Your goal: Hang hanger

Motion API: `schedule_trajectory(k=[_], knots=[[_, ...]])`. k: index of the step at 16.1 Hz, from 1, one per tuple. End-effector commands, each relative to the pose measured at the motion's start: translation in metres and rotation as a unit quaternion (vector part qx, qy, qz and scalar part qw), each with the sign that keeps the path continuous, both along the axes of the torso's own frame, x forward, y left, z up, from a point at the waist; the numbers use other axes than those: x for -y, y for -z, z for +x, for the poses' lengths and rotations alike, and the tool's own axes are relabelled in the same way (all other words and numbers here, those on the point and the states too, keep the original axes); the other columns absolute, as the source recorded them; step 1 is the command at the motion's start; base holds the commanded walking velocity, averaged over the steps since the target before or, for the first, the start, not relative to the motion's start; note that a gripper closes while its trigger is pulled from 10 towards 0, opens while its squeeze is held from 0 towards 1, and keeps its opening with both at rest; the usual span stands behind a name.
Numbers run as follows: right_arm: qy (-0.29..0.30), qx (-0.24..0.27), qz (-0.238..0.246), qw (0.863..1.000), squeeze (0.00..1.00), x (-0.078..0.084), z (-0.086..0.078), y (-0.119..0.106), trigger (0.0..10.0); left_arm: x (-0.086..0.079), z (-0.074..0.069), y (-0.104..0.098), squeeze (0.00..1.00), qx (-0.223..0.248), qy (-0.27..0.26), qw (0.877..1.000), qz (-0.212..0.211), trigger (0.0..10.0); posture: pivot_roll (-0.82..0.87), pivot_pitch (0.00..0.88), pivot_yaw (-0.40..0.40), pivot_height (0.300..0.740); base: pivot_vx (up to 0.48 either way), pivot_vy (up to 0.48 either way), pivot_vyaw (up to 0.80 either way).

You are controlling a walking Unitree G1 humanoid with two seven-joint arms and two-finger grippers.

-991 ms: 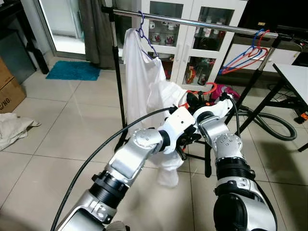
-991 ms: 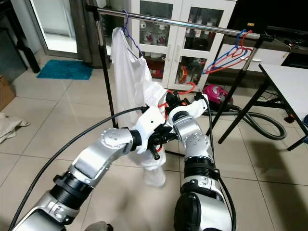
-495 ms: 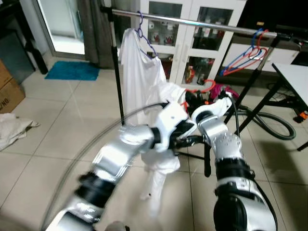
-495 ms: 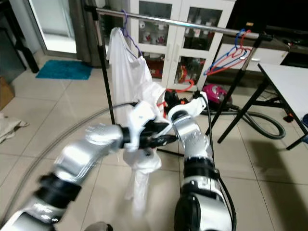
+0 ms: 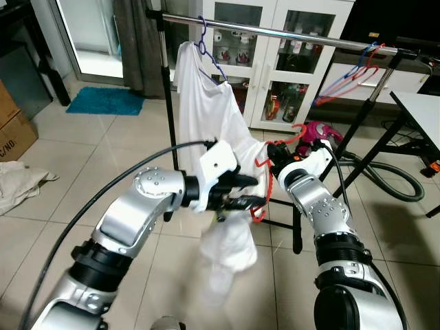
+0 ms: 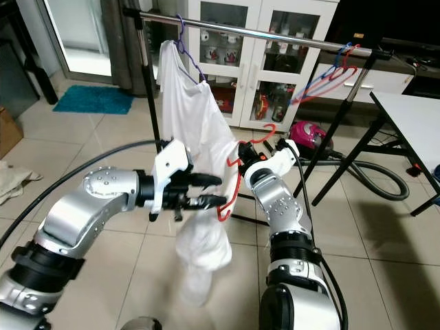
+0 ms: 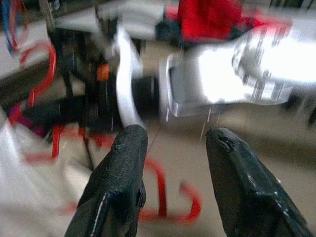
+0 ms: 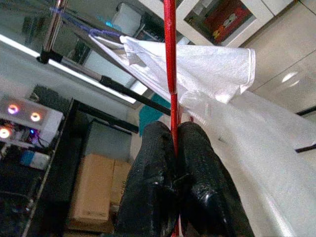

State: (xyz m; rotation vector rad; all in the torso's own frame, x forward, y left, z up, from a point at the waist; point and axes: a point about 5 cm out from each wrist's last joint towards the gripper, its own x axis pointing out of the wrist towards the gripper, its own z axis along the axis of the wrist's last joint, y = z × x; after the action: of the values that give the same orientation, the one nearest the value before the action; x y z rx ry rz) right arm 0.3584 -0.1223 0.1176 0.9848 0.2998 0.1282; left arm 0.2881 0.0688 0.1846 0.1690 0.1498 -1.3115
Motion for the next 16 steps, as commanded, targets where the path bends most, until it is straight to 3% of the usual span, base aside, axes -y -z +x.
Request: schedule_trajectory(k=[1, 7, 9, 10, 12, 13, 15, 16], knots=[[-0.009, 0.009, -0.018, 1.000, 0.00, 0.002, 0.000, -0.001, 10.0, 0.000, 0.001, -0.012, 0.00, 0.009, 0.001, 1.000, -0.030, 10.0, 0.15, 0.000, -0.055, 0.740, 0.000, 0.000, 0.00], [-0.013, 0.034, -0.040, 0.999, 0.00, 0.002, -0.004, -0.001, 10.0, -0.012, 0.003, -0.022, 0.00, 0.011, -0.038, 0.997, -0.066, 10.0, 0.15, 0.000, -0.050, 0.740, 0.000, 0.000, 0.00], [-0.008, 0.076, -0.040, 0.996, 0.00, 0.006, -0.006, -0.008, 10.0, -0.023, 0.000, -0.028, 0.00, 0.020, -0.052, 0.996, -0.074, 10.0, 0.15, 0.000, -0.050, 0.740, 0.000, 0.000, 0.00], [-0.013, 0.118, -0.053, 0.992, 0.00, 0.008, -0.009, -0.014, 10.0, -0.036, -0.003, -0.032, 0.00, 0.037, -0.072, 0.994, -0.069, 10.0, 0.16, 0.000, -0.052, 0.740, 0.000, 0.000, 0.00], [-0.047, 0.185, -0.115, 0.975, 0.00, 0.009, -0.017, -0.021, 10.0, -0.061, -0.004, -0.041, 0.00, 0.063, -0.114, 0.990, -0.055, 10.0, 0.16, 0.000, -0.060, 0.740, 0.000, 0.000, 0.00], [-0.070, 0.240, -0.151, 0.956, 0.00, 0.008, -0.023, -0.026, 10.0, -0.076, -0.003, -0.049, 0.00, 0.083, -0.138, 0.986, -0.047, 10.0, 0.16, 0.000, -0.060, 0.740, 0.000, 0.000, 0.00], [-0.123, 0.296, -0.179, 0.930, 0.00, 0.015, -0.034, -0.034, 10.0, -0.111, 0.002, -0.066, 0.00, 0.128, -0.174, 0.976, -0.006, 10.0, 0.18, 0.000, -0.082, 0.740, 0.000, 0.000, 0.00], [-0.140, 0.313, -0.180, 0.922, 0.00, 0.018, -0.037, -0.039, 10.0, -0.121, 0.003, -0.068, 0.39, 0.124, -0.175, 0.977, 0.006, 10.0, 0.18, 0.000, -0.085, 0.740, 0.000, 0.000, 0.00]])
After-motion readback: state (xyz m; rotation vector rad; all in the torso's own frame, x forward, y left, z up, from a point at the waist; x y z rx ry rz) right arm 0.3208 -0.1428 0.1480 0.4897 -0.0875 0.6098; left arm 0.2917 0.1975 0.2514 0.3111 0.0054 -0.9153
